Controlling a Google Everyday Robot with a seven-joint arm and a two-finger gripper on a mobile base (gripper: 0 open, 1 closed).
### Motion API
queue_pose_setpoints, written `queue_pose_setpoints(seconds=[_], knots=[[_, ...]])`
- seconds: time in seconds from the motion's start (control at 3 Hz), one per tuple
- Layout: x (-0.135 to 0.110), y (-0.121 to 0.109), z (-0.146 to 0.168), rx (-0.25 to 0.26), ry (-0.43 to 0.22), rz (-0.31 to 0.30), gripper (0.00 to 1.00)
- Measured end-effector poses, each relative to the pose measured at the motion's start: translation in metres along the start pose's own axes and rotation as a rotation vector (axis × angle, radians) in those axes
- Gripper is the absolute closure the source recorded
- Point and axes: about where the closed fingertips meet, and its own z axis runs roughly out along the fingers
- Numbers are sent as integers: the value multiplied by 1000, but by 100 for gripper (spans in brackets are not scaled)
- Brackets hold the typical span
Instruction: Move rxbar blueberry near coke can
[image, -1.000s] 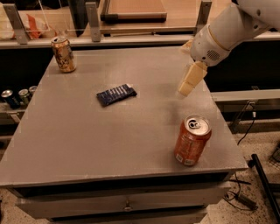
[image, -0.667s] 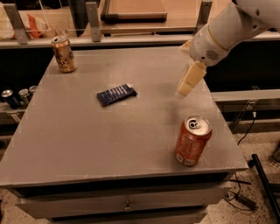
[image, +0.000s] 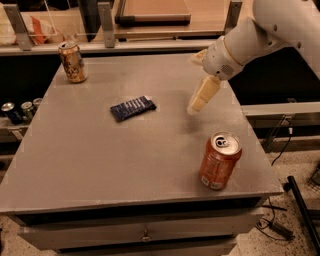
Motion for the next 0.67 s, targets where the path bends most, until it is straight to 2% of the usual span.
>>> queue_pose_setpoints(seconds=[0.67], knots=[[-19,0,40,-72,-76,-89,0]])
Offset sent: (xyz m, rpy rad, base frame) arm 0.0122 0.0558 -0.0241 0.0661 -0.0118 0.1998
